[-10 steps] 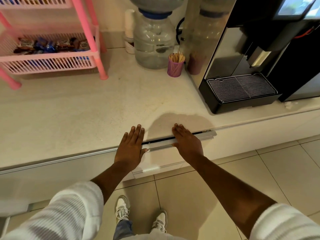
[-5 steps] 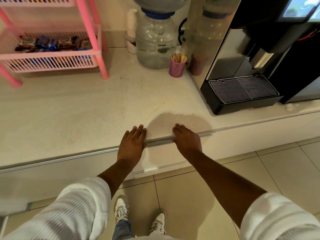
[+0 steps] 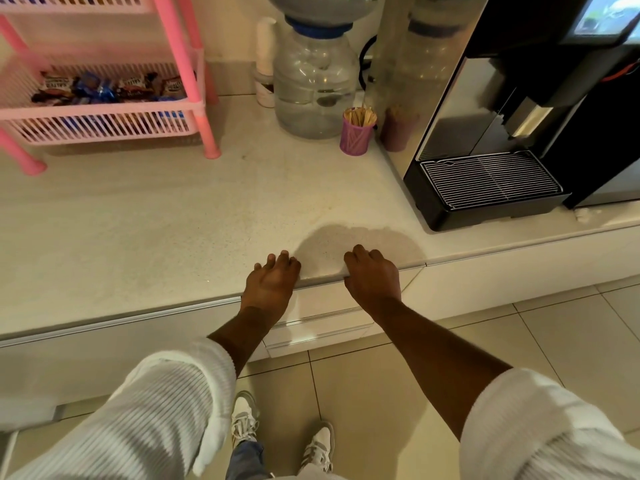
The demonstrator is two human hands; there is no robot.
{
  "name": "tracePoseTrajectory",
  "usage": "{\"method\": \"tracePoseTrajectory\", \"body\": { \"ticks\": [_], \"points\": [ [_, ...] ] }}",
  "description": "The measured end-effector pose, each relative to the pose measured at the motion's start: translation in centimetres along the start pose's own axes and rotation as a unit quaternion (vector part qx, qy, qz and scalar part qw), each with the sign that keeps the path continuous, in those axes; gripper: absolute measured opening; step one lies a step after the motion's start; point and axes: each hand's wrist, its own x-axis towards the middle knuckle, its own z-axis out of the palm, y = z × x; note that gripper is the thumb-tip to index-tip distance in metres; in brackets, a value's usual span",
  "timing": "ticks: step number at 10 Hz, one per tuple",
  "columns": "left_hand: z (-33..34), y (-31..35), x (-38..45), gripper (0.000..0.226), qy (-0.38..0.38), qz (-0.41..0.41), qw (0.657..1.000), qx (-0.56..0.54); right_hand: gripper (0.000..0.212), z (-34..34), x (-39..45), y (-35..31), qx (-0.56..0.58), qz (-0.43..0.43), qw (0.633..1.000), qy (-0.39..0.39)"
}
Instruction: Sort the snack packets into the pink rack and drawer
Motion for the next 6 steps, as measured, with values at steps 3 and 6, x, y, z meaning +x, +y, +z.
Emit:
{"method": "tracePoseTrajectory", "body": {
  "ticks": [3, 6],
  "points": [
    [0.3, -0.2, 0.1, 0.066, -0.028, -0.043, 0.997, -0.052, 0.023, -0.1, -0.3, -0.4, 0.028, 0.035, 0.999, -0.019],
    [0.7, -2.5, -3.0, 0.067, -0.008, -0.033, 0.990, -0.137, 0.059, -1.8, 0.3, -1.1, 0.064, 0.048, 0.989, -0.121]
  ]
}}
